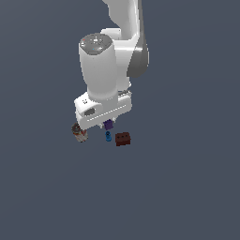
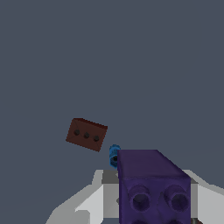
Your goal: Pick up a designated object from a clutter of objects.
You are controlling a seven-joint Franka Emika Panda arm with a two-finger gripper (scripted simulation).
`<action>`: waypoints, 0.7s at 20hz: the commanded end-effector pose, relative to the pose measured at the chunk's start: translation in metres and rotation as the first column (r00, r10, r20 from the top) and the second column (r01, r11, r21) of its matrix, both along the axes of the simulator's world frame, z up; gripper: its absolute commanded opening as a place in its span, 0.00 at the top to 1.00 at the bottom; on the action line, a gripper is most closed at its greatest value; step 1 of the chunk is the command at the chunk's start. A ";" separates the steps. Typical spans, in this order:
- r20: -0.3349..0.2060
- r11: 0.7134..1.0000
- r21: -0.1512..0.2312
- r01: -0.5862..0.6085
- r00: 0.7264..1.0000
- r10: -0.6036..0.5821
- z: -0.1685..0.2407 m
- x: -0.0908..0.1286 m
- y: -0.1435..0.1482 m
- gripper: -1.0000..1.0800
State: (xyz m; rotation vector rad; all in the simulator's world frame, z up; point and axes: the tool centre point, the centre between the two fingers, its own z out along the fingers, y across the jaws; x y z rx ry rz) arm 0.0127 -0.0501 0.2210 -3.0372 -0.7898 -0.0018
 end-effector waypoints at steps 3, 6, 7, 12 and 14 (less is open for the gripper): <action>0.000 1.000 0.000 -0.001 1.000 0.001 0.037 0.014 -0.045 1.00; 0.000 1.000 -0.001 -0.001 1.000 0.001 0.058 0.023 -0.071 1.00; 0.000 1.000 -0.001 -0.001 1.000 0.001 0.065 0.026 -0.079 1.00; 0.000 1.000 -0.002 -0.001 1.000 0.001 0.094 0.039 -0.115 1.00; 0.000 1.000 -0.002 0.000 1.000 0.000 0.104 0.044 -0.127 1.00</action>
